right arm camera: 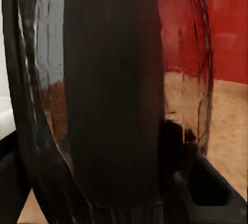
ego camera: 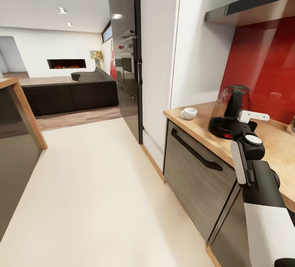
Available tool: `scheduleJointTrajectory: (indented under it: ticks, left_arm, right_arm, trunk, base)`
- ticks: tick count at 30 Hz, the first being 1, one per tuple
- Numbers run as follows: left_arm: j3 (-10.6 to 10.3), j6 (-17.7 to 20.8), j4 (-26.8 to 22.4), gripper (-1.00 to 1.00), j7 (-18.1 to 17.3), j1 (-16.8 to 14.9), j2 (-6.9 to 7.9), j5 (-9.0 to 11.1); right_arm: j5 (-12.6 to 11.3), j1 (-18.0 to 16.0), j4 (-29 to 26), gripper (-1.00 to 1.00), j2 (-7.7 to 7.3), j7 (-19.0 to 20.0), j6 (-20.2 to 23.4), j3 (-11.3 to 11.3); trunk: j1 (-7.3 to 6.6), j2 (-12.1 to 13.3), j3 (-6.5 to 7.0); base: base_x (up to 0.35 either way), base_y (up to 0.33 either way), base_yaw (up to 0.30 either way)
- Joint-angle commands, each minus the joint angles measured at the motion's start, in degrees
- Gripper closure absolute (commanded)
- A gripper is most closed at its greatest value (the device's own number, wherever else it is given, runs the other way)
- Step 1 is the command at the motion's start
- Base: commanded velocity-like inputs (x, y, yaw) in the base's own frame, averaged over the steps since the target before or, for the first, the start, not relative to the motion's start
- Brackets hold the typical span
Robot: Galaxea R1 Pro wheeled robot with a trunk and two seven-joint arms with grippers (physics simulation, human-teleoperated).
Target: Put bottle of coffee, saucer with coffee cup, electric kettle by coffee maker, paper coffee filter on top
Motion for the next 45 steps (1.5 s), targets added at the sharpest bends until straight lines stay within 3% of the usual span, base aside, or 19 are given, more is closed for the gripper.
scheduleJointTrajectory:
  ticks: [1,18,35,42,45]
  left_arm:
    - [-0.16,-0.11,-0.12,-1.00,-0.05,0.03,0.01,0.15]
    - [-0.16,-0.11,-0.13,-1.00,-0.05,0.03,0.09,0.15]
    - [-0.25,-0.11,-0.13,-1.00,-0.05,0.03,0.10,0.15]
    - [-0.33,-0.11,-0.13,-1.00,-0.05,0.03,0.10,0.15]
    - [-0.34,-0.11,-0.13,-1.00,-0.05,0.03,0.10,0.15]
  right_arm:
    - [-0.76,-0.04,-0.07,1.00,-0.03,-0.47,0.09,0.09]
    - [-0.76,-0.04,-0.07,1.00,-0.03,-0.47,0.12,0.09]
    - [-0.76,-0.20,-0.56,1.00,-0.58,-0.53,0.28,-0.06]
    - [-0.76,-5.07,-0.84,1.00,-1.96,-0.35,8.13,-0.09]
    - [-0.76,-6.50,-0.86,1.00,-2.08,-0.37,9.43,-0.09]
  trunk:
    - [0.00,-0.02,-0.04]
    - [0.00,-0.02,-0.04]
    - [-3.74,6.80,3.01]
    - [-5.27,9.60,4.27]
    - [-5.93,10.81,4.81]
  base:
    - [0.000,0.000,0.000]
    - [0.000,0.000,0.000]
    - [0.000,0.000,0.000]
    - [0.000,0.000,0.000]
    - [0.000,0.000,0.000]
